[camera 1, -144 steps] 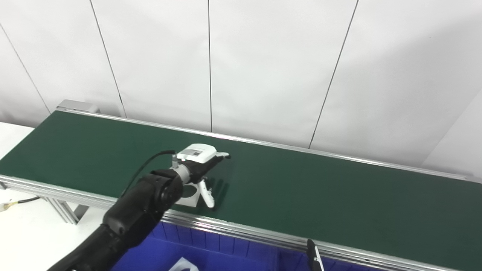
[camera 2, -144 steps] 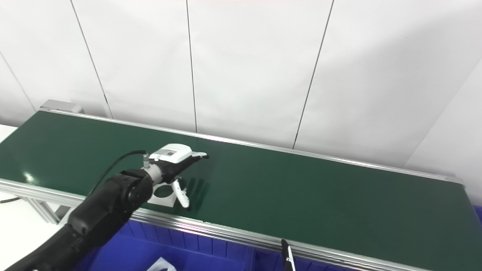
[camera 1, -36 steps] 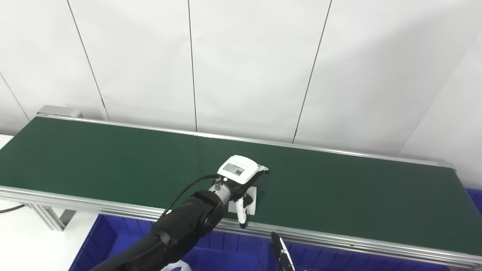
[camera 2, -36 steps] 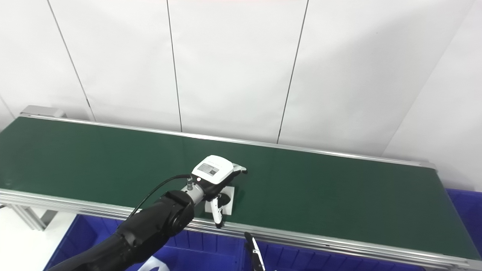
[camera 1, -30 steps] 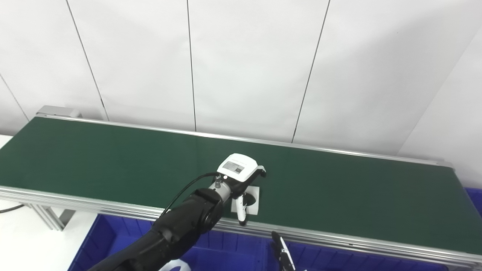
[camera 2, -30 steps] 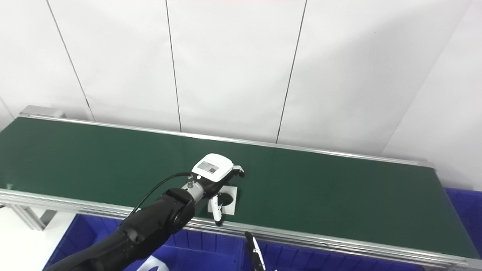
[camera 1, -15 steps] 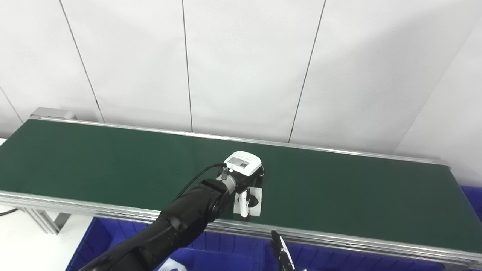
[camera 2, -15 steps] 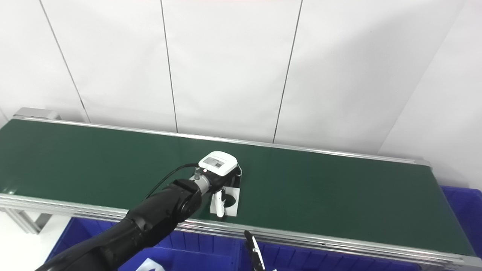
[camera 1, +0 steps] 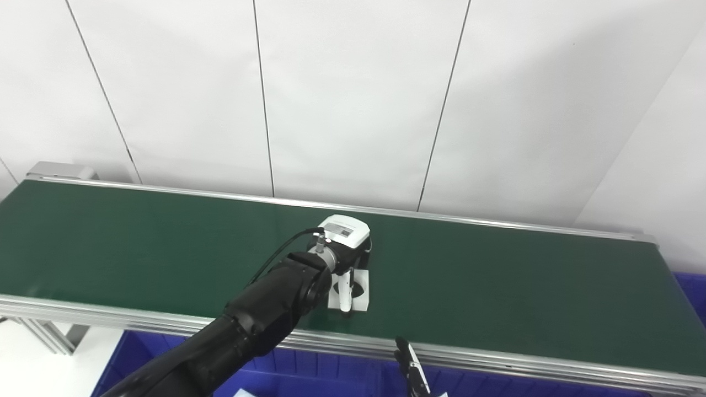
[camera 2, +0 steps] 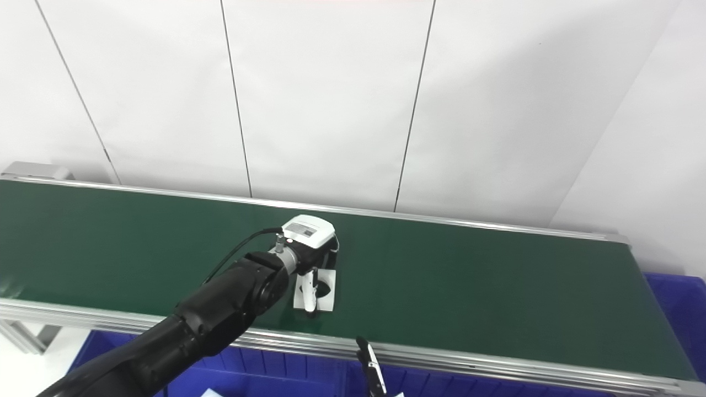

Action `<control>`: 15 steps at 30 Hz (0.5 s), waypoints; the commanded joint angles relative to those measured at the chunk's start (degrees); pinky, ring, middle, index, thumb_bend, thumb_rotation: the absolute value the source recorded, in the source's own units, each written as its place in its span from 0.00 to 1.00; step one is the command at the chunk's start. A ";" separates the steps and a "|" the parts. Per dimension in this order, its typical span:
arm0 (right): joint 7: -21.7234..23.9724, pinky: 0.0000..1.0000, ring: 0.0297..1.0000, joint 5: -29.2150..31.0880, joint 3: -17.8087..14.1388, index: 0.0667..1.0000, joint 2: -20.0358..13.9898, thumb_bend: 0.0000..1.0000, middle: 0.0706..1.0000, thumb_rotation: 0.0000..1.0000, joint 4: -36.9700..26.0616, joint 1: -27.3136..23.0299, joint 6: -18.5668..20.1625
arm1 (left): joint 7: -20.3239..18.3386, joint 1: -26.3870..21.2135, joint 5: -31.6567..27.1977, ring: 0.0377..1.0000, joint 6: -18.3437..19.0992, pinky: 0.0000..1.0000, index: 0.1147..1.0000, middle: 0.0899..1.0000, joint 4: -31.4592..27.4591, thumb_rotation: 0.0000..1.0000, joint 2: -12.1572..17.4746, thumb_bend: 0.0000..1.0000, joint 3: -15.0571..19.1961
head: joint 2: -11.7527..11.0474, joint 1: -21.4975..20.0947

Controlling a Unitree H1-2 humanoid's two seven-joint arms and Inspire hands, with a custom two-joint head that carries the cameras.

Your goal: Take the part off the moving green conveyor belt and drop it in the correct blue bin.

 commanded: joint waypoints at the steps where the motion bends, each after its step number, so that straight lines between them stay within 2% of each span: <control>1: 0.81 0.99 0.97 0.16 0.14 0.97 0.30 0.88 0.98 0.96 -2.48 0.04 -2.00 | -2.78 -2.88 -0.38 0.38 2.09 0.29 0.43 0.42 -5.53 0.00 0.55 0.53 1.47 | 0.26 0.39; 4: 1.86 1.00 0.98 0.74 -0.31 0.97 -0.06 0.87 0.98 0.97 -3.31 0.10 -1.99 | -6.08 -3.30 -0.97 0.32 3.02 0.25 0.44 0.38 -11.81 0.00 1.43 0.53 3.39 | 2.62 1.61; 8: 3.20 1.00 0.97 1.94 -1.25 0.97 -0.26 0.86 0.98 0.96 -3.96 -0.32 -1.98 | -10.24 -2.75 -1.56 0.33 4.90 0.26 0.44 0.38 -20.16 0.00 2.70 0.52 6.22 | 4.76 2.76; 11: 4.08 0.99 0.97 2.30 -2.17 0.96 -0.23 0.85 0.98 0.95 -4.51 -0.42 -1.96 | -12.28 -1.84 -1.32 0.39 6.14 0.31 0.46 0.39 -24.29 0.00 2.98 0.52 7.82 | 5.85 3.28; 15: 5.42 0.97 0.96 2.22 -4.00 0.96 0.21 0.88 0.97 0.96 -5.70 -0.25 -1.97 | -13.92 1.87 -3.18 0.40 8.73 0.33 0.46 0.40 -33.53 0.00 3.32 0.52 12.15 | 8.14 4.91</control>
